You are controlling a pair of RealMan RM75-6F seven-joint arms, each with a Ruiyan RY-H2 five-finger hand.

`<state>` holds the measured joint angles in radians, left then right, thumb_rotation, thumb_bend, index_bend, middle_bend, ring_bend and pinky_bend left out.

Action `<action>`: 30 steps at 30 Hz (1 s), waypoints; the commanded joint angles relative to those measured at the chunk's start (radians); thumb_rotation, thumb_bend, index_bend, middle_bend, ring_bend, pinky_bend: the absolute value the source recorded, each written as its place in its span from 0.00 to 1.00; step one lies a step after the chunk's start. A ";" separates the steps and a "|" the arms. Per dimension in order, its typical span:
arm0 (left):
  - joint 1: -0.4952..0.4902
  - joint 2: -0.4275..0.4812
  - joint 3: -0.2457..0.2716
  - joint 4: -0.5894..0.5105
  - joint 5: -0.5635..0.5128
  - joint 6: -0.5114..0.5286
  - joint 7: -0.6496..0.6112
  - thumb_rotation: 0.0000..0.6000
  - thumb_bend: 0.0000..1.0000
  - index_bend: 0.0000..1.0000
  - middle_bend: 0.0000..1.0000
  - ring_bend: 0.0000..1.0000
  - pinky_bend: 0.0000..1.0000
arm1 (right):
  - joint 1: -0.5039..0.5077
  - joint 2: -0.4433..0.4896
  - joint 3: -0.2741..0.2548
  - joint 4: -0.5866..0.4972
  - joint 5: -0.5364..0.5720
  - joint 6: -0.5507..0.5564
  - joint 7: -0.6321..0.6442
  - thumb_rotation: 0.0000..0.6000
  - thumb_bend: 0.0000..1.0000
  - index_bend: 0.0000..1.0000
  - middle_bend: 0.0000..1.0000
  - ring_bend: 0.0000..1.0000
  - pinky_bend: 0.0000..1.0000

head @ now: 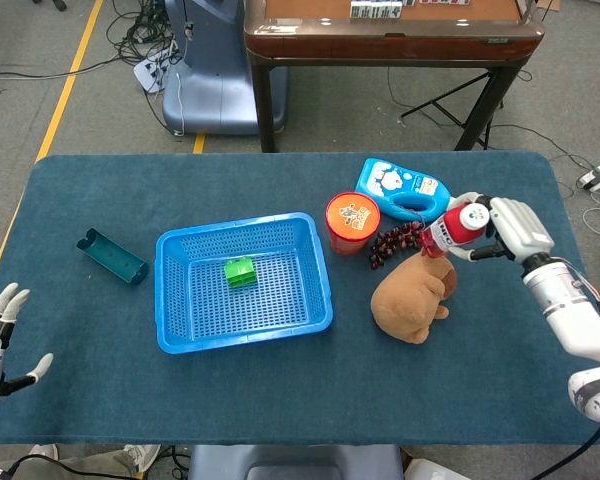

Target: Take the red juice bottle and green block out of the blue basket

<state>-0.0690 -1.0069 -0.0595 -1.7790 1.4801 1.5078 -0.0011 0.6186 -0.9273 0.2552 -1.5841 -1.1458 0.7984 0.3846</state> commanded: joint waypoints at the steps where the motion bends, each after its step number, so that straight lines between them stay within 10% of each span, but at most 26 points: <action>1: -0.001 -0.002 0.001 -0.001 -0.001 -0.003 0.003 1.00 0.28 0.00 0.00 0.00 0.19 | -0.012 -0.030 -0.018 0.068 0.034 -0.025 0.004 1.00 0.37 0.56 0.50 0.45 0.55; 15: -0.002 -0.009 0.007 -0.002 -0.008 -0.012 0.016 1.00 0.28 0.00 0.00 0.00 0.19 | 0.023 -0.195 -0.051 0.323 0.099 -0.163 -0.027 1.00 0.36 0.54 0.43 0.41 0.54; 30: 0.000 -0.013 0.005 0.006 -0.017 -0.013 0.016 1.00 0.28 0.00 0.00 0.00 0.19 | 0.021 -0.206 -0.042 0.371 0.057 -0.243 0.035 1.00 0.35 0.00 0.06 0.07 0.23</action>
<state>-0.0691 -1.0197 -0.0545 -1.7729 1.4629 1.4948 0.0148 0.6415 -1.1374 0.2119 -1.2099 -1.0854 0.5559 0.4171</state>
